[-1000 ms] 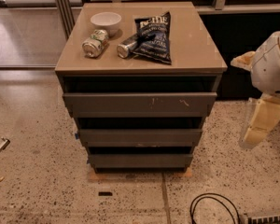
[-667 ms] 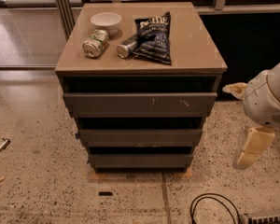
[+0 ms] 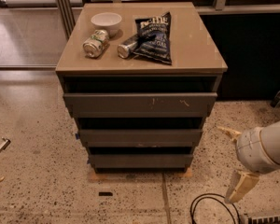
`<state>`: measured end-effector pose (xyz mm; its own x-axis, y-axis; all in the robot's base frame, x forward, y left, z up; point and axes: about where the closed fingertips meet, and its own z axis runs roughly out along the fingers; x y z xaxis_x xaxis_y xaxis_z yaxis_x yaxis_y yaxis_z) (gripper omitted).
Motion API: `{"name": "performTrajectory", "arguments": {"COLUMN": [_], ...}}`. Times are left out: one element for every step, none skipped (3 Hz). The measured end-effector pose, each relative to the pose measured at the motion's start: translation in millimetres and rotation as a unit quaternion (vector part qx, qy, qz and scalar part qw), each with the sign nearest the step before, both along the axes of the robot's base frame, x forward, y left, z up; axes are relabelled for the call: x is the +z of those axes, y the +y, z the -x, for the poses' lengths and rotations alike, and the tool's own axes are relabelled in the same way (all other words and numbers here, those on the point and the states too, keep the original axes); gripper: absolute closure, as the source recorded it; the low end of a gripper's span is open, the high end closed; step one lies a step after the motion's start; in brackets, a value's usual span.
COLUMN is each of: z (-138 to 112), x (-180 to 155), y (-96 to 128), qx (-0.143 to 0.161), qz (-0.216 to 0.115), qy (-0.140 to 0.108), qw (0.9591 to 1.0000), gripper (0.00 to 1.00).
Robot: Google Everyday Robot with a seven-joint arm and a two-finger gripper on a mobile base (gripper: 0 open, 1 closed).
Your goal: Open bottom drawer
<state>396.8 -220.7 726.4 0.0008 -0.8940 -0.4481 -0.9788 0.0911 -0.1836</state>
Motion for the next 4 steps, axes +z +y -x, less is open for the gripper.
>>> {"name": "performTrajectory", "arguments": {"z": [8.1,4.7,9.1,9.1], "x": [-65.9,-126.2,-145.4,-145.5], "y": [13.9,28.5,32.9,32.9], "qx": [0.027,0.048,0.047,0.047], "qz": [-0.084,-0.144,-0.160,-0.160], "qy": [0.002,0.028,0.045,0.045], "qw": [0.9961,0.9879,0.9850,0.9850], "gripper": [0.00,0.00,0.00,0.00]}}
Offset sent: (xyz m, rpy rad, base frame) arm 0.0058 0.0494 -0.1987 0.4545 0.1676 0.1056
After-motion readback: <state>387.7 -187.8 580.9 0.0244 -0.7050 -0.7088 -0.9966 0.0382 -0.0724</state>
